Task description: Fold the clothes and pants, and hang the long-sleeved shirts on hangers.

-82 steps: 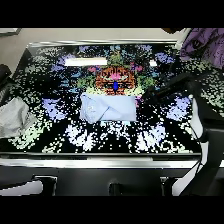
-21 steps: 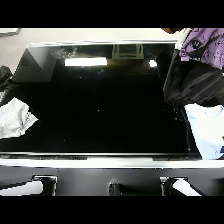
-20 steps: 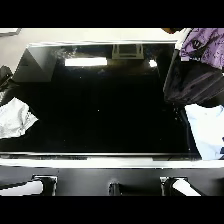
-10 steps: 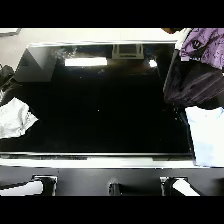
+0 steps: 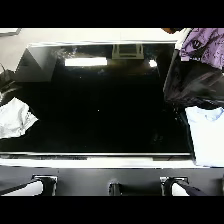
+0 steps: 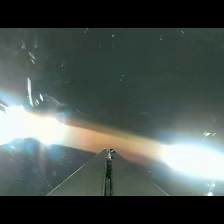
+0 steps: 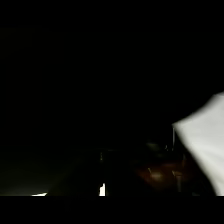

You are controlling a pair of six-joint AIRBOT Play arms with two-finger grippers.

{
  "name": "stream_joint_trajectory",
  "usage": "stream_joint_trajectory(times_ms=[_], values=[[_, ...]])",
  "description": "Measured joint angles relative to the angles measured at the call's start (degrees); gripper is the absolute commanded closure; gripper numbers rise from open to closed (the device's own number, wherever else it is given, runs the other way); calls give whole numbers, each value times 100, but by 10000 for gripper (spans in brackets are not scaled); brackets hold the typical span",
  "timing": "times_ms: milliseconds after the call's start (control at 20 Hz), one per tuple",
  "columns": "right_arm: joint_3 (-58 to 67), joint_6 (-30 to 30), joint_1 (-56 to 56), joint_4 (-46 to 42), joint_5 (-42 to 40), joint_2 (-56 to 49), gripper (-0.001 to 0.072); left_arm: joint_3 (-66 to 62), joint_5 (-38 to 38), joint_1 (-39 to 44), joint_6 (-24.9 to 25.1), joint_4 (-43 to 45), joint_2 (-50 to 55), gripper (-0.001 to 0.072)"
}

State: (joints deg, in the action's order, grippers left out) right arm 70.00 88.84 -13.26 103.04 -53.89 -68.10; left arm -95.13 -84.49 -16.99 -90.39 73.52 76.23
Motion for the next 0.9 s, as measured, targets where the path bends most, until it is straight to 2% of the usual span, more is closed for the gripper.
stream_joint_trajectory(times_ms=[200,350,900], values=[[39,269,1541,-195,-92,2,675,1167,398,24,455,42,-813,687],[50,334,2118,-262,-118,2,674,1604,514,24,645,61,-1121,686],[55,398,2437,-380,-164,9,674,1864,603,24,791,61,-1290,686]])
